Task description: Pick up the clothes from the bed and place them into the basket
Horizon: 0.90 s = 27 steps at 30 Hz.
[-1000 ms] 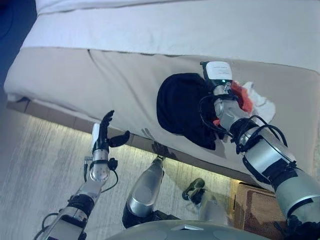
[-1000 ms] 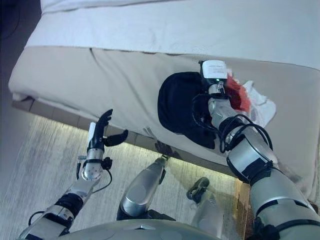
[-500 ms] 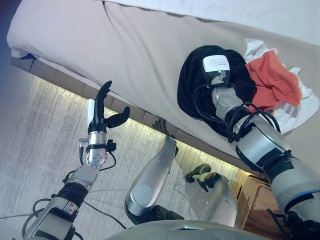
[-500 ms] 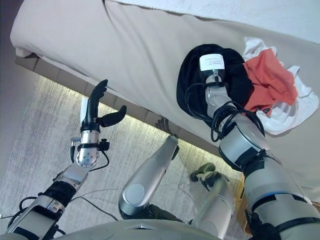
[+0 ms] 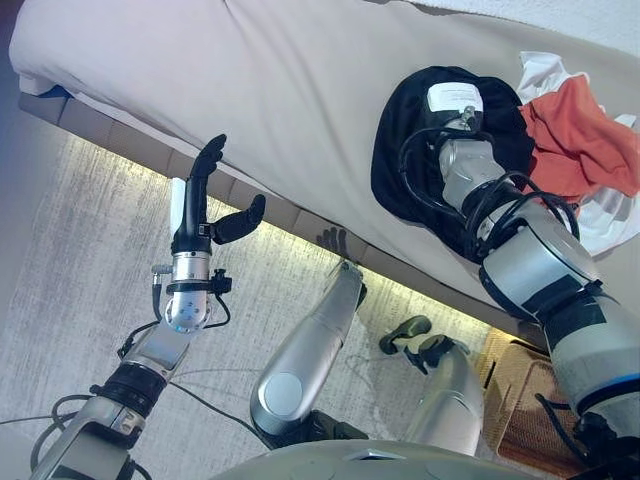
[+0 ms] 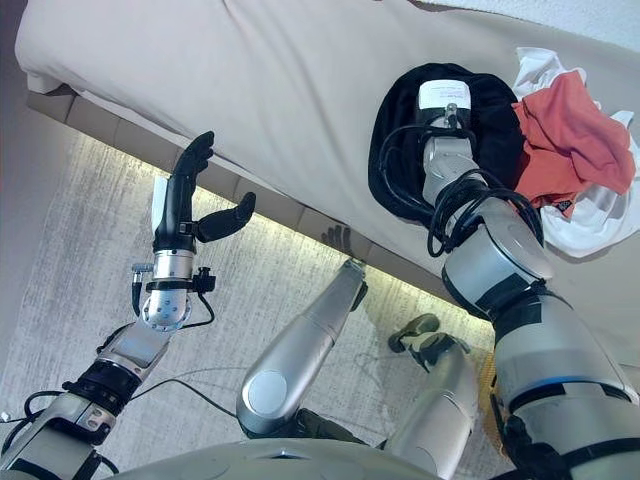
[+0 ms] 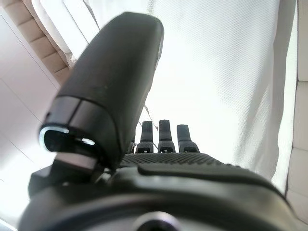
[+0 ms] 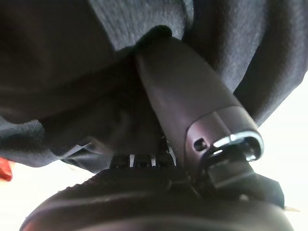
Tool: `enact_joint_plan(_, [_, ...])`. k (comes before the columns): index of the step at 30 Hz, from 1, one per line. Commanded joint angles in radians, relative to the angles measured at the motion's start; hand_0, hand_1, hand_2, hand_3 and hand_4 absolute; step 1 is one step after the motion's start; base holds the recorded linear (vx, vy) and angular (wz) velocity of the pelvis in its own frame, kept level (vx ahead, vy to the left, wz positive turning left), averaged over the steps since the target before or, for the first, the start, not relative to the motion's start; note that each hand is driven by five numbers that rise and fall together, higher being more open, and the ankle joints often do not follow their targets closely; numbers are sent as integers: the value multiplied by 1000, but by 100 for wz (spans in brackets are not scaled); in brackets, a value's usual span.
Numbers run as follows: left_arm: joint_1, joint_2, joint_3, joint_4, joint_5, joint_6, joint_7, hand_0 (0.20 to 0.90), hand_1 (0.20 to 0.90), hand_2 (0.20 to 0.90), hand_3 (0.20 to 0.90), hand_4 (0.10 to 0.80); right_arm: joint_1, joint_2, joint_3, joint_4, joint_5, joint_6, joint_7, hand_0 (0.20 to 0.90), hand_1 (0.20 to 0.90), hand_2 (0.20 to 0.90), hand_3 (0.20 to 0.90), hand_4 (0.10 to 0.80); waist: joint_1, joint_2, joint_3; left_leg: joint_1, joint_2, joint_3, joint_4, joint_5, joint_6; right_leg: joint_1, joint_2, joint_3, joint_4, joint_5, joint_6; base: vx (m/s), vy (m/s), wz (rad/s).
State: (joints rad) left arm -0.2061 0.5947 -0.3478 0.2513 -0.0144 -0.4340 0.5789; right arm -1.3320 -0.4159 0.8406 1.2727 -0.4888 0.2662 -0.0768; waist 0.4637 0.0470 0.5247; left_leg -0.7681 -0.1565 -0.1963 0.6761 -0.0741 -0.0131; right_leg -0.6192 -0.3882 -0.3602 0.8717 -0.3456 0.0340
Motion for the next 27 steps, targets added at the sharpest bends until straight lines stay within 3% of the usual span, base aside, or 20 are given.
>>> enact_joint_plan(1, [-39, 45, 68, -89, 18, -33, 65, 900, 900, 900, 900, 800, -47, -14, 34, -20, 45, -15, -17, 300, 300, 300, 200, 100, 16, 46, -5, 13, 1, 53, 105, -114, 82, 20, 62, 8, 68, 62, -14, -31, -13, -5])
enact_joint_plan(9, [-46, 36, 55, -78, -15, 7, 25, 900, 900, 900, 900, 800, -35, -24, -15, -63, 80, -59, -156, 300, 300, 300, 200, 100, -15, 38, -5, 124, 39, 76, 22, -103, 77, 113, 59, 21, -18, 106, 1, -24, -20, -9])
enact_joint_plan(14, [-66, 37, 14, -44, -13, 168, -42, 900, 900, 900, 900, 800, -30, -45, -65, -136, 239, -145, -227, 300, 300, 300, 200, 100, -58, 20, -5, 245, 80, 109, -69, -85, 68, 224, 56, 34, -131, 147, 15, -44, 13, -26])
enact_joint_plan(20, [-71, 28, 12, -19, -12, 280, -76, 900, 900, 900, 900, 800, 43, -94, -170, -288, 375, -233, -288, 300, 300, 300, 200, 100, -115, -1, -40, 369, 118, 140, -159, -75, 57, 327, 60, 50, -253, 189, 27, -19, 35, -26])
enact_joint_plan(27, [-29, -4, 22, 40, -85, 383, -69, 900, 900, 900, 900, 800, 190, -203, -245, -610, 473, -327, -312, 300, 300, 300, 200, 100, -239, -21, -151, 564, 192, 227, -372, 1, 18, 488, 121, 95, -531, 265, 29, 13, 82, -43])
